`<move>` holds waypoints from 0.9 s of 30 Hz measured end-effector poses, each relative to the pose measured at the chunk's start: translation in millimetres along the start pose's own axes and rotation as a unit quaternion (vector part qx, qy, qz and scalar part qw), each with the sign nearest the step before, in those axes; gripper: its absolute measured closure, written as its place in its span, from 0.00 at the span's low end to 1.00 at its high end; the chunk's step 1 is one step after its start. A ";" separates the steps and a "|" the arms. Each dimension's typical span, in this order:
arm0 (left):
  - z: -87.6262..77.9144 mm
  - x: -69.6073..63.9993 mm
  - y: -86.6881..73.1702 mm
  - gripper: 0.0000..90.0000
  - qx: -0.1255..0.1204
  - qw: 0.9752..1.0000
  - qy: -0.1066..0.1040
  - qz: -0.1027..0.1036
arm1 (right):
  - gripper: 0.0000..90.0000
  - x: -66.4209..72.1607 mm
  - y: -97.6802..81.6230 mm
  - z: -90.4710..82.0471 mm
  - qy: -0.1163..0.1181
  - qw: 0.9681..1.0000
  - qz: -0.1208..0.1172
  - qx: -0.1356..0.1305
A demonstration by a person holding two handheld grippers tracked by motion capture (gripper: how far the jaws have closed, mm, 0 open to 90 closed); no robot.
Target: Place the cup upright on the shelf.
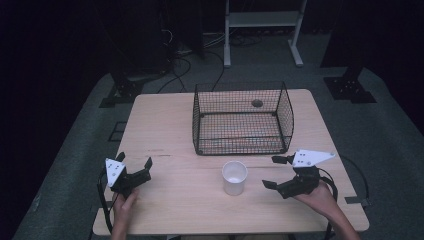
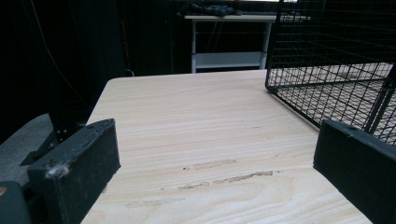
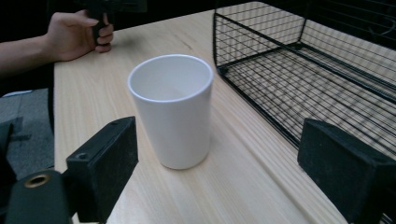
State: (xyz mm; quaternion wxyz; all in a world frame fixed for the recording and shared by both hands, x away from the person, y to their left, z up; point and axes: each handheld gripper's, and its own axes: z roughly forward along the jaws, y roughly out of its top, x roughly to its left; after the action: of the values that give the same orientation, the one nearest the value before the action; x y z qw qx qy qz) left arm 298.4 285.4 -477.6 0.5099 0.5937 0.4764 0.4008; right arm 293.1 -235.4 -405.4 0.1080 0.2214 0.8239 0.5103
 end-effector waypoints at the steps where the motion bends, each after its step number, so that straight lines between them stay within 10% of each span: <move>1: 0.0 0.0 0.0 0.00 0.000 1.000 0.000 0.000 | 0.12 0.0 0.0 0.0 0.000 1.000 0.000 0.000; 27: 0.0 0.3 0.0 0.00 -0.001 1.000 -0.001 -0.001 | 0.03 17.3 20.7 52.8 0.058 0.997 -0.031 0.048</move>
State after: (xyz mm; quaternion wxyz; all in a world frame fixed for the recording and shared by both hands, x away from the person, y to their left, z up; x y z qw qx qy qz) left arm 298.5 285.7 -477.6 0.5113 0.5929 0.4763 0.4002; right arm 304.5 -177.5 -410.2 0.0649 0.1713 0.8589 0.4783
